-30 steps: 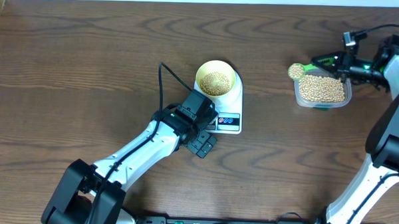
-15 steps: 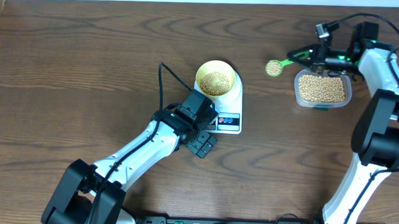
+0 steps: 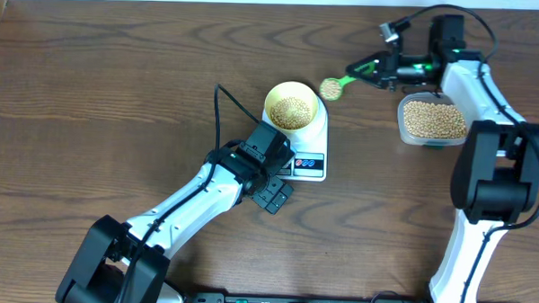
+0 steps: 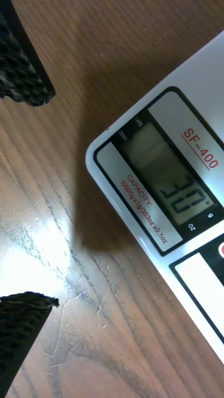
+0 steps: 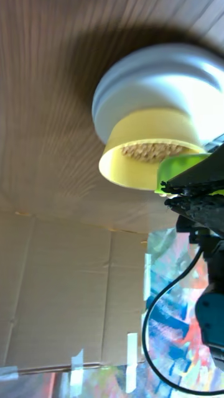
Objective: Scoop item into bowl and weigh 50g on scale
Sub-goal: 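Lift the filled scoop and carry it left over the yellow bowl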
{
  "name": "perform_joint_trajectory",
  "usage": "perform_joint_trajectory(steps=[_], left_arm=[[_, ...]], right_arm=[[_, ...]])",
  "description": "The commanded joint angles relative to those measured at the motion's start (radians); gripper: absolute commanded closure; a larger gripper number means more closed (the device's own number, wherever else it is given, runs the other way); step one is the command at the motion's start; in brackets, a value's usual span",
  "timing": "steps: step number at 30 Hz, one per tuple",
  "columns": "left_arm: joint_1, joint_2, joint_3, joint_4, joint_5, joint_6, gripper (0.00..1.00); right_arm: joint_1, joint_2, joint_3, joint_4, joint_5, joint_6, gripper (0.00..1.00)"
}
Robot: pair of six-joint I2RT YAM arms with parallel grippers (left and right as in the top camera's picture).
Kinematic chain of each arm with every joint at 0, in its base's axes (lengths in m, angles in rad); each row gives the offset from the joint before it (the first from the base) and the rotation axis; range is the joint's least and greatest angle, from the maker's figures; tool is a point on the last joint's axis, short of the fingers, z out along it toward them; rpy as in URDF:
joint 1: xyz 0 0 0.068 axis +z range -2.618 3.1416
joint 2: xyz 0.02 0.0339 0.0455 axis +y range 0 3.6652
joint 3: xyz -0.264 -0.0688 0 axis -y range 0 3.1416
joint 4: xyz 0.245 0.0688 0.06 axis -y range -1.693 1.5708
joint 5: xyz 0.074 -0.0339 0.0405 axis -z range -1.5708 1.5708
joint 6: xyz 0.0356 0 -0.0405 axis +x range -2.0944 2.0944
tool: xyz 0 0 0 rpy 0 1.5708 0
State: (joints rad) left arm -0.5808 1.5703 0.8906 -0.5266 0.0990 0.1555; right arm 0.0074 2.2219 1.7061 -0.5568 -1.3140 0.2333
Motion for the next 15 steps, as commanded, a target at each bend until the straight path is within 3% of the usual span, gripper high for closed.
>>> perform_joint_trajectory(steps=[1,15], left_arm=[[0.0,0.006,-0.003,-0.003,-0.002,0.008,0.02],[0.0,0.006,-0.003,-0.003,-0.002,0.008,0.02]], right_arm=[[0.035,0.009,-0.003,0.034,-0.032,0.092,0.99],[0.094,0.009,-0.003,0.109,-0.021,0.126,0.99]])
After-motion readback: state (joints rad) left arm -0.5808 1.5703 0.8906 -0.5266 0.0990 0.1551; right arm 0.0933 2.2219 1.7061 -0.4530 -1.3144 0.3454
